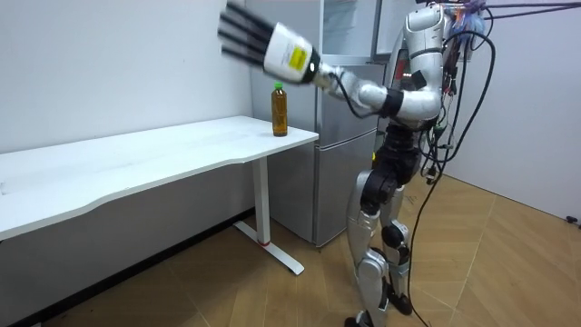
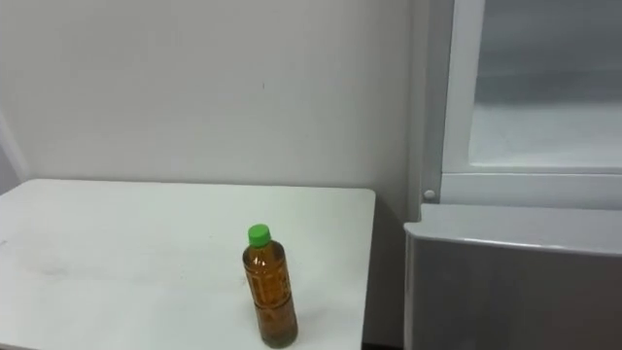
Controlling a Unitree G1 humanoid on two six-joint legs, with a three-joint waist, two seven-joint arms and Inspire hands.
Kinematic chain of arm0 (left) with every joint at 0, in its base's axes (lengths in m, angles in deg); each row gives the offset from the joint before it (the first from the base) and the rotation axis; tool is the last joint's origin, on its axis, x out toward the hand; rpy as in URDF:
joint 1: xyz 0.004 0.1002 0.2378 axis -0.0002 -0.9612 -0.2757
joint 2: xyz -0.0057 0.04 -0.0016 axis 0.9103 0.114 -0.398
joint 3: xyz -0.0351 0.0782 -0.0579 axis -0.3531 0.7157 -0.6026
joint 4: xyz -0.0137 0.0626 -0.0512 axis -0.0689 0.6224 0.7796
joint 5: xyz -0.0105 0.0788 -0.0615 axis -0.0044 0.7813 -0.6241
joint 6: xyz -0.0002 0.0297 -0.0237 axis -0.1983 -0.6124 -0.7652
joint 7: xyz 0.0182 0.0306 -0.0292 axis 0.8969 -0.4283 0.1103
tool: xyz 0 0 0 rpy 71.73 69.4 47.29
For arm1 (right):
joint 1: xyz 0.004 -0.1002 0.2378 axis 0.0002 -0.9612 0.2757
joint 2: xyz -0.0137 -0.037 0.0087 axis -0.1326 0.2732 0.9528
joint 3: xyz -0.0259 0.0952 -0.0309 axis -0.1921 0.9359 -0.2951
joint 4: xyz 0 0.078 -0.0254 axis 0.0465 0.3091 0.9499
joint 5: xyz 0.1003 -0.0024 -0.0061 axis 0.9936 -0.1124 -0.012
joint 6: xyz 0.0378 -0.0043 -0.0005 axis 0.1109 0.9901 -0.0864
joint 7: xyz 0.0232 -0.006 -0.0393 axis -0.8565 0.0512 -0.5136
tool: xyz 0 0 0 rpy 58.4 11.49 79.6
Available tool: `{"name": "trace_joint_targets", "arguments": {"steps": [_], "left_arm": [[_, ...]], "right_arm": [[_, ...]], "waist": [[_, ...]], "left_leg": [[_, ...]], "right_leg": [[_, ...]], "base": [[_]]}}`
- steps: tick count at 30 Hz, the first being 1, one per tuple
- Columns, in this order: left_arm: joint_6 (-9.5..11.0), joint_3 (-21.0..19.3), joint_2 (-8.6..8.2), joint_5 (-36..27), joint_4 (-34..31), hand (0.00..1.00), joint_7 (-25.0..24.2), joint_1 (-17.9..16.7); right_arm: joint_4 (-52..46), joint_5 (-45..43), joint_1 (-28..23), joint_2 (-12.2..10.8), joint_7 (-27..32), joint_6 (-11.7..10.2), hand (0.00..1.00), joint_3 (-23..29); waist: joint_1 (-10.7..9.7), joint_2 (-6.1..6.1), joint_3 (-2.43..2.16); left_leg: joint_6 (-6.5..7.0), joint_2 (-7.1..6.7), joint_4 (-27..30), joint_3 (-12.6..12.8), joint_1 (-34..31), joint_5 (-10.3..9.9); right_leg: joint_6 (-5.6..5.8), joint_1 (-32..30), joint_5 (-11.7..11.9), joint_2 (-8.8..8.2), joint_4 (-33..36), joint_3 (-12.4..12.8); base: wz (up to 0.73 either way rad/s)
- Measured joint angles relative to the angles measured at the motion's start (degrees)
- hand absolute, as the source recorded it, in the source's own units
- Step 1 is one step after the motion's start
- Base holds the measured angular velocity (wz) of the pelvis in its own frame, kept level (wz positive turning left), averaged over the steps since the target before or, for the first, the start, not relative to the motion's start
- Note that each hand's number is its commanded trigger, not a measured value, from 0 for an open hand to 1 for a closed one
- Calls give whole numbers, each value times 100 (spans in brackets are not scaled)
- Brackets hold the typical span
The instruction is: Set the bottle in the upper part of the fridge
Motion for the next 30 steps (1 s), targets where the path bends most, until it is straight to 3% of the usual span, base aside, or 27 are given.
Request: {"name": "trace_joint_targets", "arguments": {"steps": [2,4,6,10,15,17,20,22,25,30], "left_arm": [[55,125,-3,-39,715,0,44,-192],[78,396,-1,-105,1845,0,62,-420],[75,723,-1,-102,2677,0,53,-469],[68,1489,15,37,4877,0,-106,-377],[58,1855,93,319,6510,0,-263,-365],[51,1971,168,493,6841,0,-256,-362],[1,2058,157,944,7228,0,-245,-329],[-147,2089,151,1235,7473,0,-249,-208],[-325,2258,141,1541,7565,0,-272,-39],[-437,2589,88,2294,7462,0,-309,354]], "right_arm": [[-6,-5,-82,1,-26,-5,0,166],[-6,66,-146,0,-60,-4,0,206],[-8,70,-168,-23,-88,15,0,207],[-9,-82,-110,-18,-204,19,0,203],[16,-140,-149,-3,-233,22,0,172],[15,-174,-161,5,-229,-1,0,138],[27,-205,-101,47,-223,-28,0,135],[34,-214,-97,46,-222,-75,0,136],[24,-212,-90,43,-137,-76,0,107],[-5,-561,130,17,230,-113,0,14]], "waist": [[-37,-22,-4],[-55,-95,0],[-94,-154,18],[-204,-270,11],[-313,-298,3],[-343,-321,24],[-445,-243,33],[-551,-226,27],[-621,-227,26],[-782,-277,15]], "left_leg": [[0,-8,-28,15,67,0],[0,-8,-21,16,85,-1],[-1,-5,-12,19,75,-2],[9,12,-12,19,54,-40],[15,19,-20,70,87,-69],[17,24,-23,95,92,-71],[23,31,-43,172,139,-91],[24,31,-80,229,188,-91],[27,34,-72,316,205,-92],[30,31,-63,401,163,-90]], "right_leg": [[8,22,-14,-5,11,12],[5,44,-28,-8,17,14],[2,48,-31,-5,15,0],[0,14,-68,-32,45,18],[2,-1,-69,3,122,72],[2,-6,-69,3,115,99],[9,-11,-74,3,113,181],[11,2,-75,2,118,228],[13,-16,-74,6,140,328],[16,-124,-73,-15,212,381]], "base": [[0],[-2],[7],[0],[-4],[-6],[-12],[-12],[-14],[-8]]}}
